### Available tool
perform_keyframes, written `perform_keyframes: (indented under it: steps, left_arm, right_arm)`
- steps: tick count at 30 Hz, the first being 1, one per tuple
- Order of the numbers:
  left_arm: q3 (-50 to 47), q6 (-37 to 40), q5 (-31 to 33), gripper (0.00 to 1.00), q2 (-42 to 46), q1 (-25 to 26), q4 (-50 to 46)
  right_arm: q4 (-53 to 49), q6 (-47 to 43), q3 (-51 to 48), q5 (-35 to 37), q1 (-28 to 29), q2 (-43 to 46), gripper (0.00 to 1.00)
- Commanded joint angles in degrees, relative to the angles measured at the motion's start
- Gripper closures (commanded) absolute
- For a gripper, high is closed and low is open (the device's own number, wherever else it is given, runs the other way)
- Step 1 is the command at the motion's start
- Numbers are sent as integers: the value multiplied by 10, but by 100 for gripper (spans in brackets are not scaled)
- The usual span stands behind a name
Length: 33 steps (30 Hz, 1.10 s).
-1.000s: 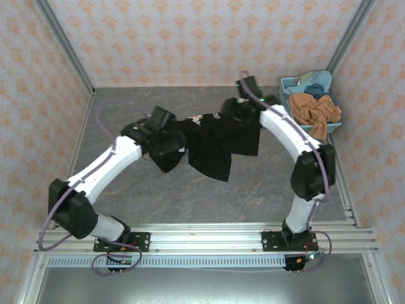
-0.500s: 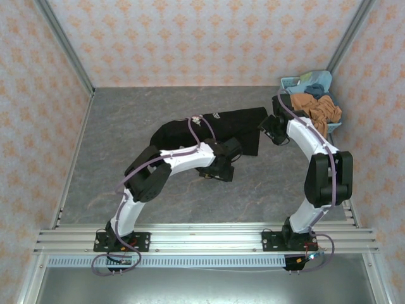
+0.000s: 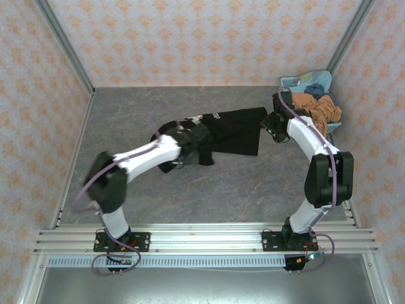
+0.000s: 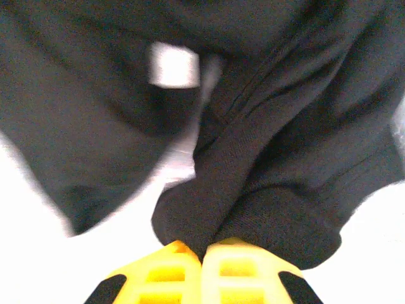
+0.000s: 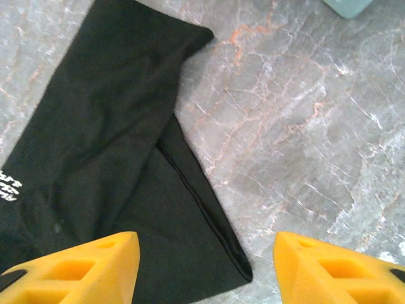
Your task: Fold and stack the t-shirts
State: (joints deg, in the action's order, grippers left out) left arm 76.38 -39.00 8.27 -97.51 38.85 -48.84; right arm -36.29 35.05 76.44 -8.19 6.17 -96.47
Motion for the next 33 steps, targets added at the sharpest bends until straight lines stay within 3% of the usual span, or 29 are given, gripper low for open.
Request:
perform_keyframes:
  steps: [1, 12, 24, 28, 33]
  left_arm:
    - [-46, 11, 15, 100, 102, -19, -6]
    - [-135, 5, -4, 100, 223, -85, -15]
    - [-143, -5, -11, 100, 249, -121, -18]
    - [-137, -6, -19, 100, 251, -141, -17]
    - [-121, -5, -30, 100, 250, -169, -11]
  right_arm:
    - [14, 20, 24, 20, -2, -36, 42]
    - [74, 89, 89, 17, -18, -175, 40]
    - [126, 116, 153, -19, -50, -264, 41]
    - [123, 118, 185, -23, -51, -298, 52]
    - [134, 112, 197, -26, -52, -308, 88]
